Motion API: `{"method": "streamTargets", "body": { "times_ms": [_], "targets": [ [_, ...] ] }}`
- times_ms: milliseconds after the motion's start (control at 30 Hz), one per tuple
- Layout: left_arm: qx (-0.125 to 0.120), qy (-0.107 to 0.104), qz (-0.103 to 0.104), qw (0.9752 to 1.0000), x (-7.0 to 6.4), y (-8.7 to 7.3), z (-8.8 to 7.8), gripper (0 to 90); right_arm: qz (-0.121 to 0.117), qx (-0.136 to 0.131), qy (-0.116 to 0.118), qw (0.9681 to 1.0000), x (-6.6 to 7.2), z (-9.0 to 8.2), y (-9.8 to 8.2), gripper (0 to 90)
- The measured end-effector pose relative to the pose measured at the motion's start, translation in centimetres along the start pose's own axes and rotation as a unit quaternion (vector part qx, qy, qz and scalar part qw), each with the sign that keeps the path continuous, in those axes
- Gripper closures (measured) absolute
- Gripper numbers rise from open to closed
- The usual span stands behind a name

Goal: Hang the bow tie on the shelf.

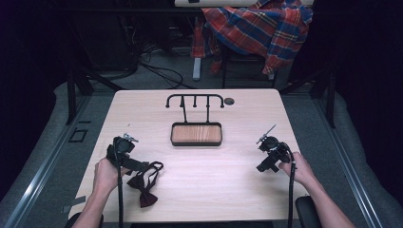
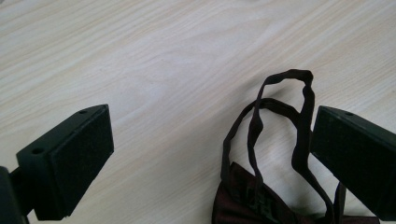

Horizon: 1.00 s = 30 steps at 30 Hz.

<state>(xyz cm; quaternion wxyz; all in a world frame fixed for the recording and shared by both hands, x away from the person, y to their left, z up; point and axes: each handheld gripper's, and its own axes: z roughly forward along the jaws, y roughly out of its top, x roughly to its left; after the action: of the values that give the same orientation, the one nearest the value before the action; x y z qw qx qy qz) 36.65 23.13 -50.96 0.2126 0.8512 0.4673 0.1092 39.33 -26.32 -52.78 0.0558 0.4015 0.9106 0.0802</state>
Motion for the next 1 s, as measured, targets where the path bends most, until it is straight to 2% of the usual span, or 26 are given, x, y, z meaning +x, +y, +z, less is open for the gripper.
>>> {"method": "streamTargets", "body": {
  "times_ms": [67,400,500,567,633,667,700,733,800,833,900,933,1000],
  "targets": [
    [0.002,-0.006,0.007,1.0,-0.3,0.4,0.3,0.1,0.002,-0.007,-0.004,1.0,-0.1,0.0,-0.1,15.7],
    [0.025,-0.016,0.008,0.9995,-0.7,1.0,1.5,0.9,0.009,-0.009,0.0,0.9999,0.0,0.2,-0.1,15.9],
    [0.032,-0.021,0.013,0.9992,-0.8,1.1,1.8,15.6,0.016,-0.017,-0.002,0.9997,0.2,0.3,-0.2,15.9],
    [0.038,-0.024,0.018,0.9988,-0.9,1.1,2.1,16.7,0.011,-0.011,0.0,0.9999,0.1,0.3,-0.2,15.9],
    [0.041,-0.023,0.02,0.9987,-1.0,1.1,2.3,24.0,0.003,-0.002,-0.001,1.0,0.0,0.1,-0.1,15.8],
    [0.042,-0.024,0.02,0.9986,-1.1,1.2,2.4,26.2,0.01,-0.012,-0.002,0.9999,0.1,0.3,-0.2,15.9],
    [0.044,-0.023,0.019,0.9986,-1.1,1.3,2.6,28.7,0.008,-0.005,-0.001,1.0,0.1,0.2,-0.1,16.0],
    [0.051,-0.024,0.023,0.9982,-1.3,1.5,2.9,34.0,0.011,-0.01,0.002,0.9999,0.2,0.3,-0.1,15.9],
    [0.056,-0.027,0.027,0.9977,-1.3,1.6,3.1,36.5,0.005,-0.004,0.0,1.0,0.2,0.2,0.0,16.0],
    [0.061,-0.033,0.033,0.997,-1.3,1.6,3.3,42.5,0.007,-0.009,-0.001,0.9999,0.3,0.2,-0.1,15.8],
    [0.064,-0.034,0.036,0.9967,-1.4,1.6,3.4,47.4,0.007,-0.007,-0.001,1.0,0.3,0.2,-0.1,15.7],
    [0.067,-0.04,0.041,0.9962,-1.4,1.6,3.5,47.4,0.014,-0.016,0.003,0.9998,0.4,0.3,-0.2,15.7],
    [0.07,-0.045,0.044,0.9956,-1.5,1.5,3.6,55.4,0.015,-0.013,0.001,0.9998,0.2,0.3,-0.3,16.2]
  ]
}}
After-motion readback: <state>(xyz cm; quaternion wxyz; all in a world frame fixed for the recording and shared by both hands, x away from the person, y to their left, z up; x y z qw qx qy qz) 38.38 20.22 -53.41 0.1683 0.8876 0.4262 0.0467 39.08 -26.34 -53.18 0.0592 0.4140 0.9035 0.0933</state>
